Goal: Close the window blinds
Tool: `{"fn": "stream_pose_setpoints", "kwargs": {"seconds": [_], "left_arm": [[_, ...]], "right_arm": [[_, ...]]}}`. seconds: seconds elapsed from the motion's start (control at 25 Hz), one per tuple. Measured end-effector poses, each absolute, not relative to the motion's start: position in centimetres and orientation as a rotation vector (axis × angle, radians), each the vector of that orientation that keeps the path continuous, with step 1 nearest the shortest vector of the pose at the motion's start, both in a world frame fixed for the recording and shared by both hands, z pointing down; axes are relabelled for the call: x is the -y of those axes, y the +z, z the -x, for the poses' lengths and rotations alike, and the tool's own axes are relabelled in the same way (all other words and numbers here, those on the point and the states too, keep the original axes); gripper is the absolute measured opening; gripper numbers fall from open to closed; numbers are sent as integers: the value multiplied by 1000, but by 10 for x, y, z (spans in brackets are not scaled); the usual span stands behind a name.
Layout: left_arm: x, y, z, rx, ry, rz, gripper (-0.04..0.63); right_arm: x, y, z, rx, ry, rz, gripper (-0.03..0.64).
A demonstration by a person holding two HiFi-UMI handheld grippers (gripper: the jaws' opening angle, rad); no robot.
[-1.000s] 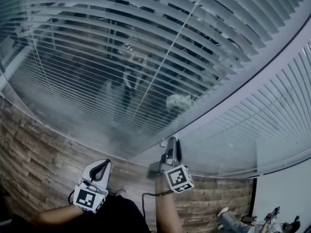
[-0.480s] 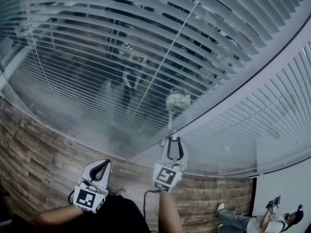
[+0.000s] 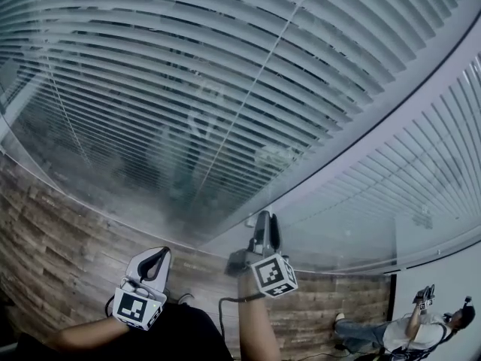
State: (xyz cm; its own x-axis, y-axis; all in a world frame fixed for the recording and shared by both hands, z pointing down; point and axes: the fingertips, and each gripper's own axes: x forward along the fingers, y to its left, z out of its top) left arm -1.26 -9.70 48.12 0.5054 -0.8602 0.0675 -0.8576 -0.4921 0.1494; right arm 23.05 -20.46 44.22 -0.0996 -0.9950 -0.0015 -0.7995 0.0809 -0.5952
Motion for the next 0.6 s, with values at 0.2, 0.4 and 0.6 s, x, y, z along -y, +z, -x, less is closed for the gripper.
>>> {"fn": "stream_pose_setpoints", "kwargs": {"seconds": [0.2,0.4,0.6], "left_arm": [[92,482,13,1472,-34,-2602,2],[91,483,15,1474,-41,-2593,2],[95,471,9,1465,-43,-2594,2]], "right_arm": [[201,445,-226,-2044,-601,1819,133],[192,438,-216,-2406,54,2259,155],[204,439,-211,-2557,371,2465,152]]}}
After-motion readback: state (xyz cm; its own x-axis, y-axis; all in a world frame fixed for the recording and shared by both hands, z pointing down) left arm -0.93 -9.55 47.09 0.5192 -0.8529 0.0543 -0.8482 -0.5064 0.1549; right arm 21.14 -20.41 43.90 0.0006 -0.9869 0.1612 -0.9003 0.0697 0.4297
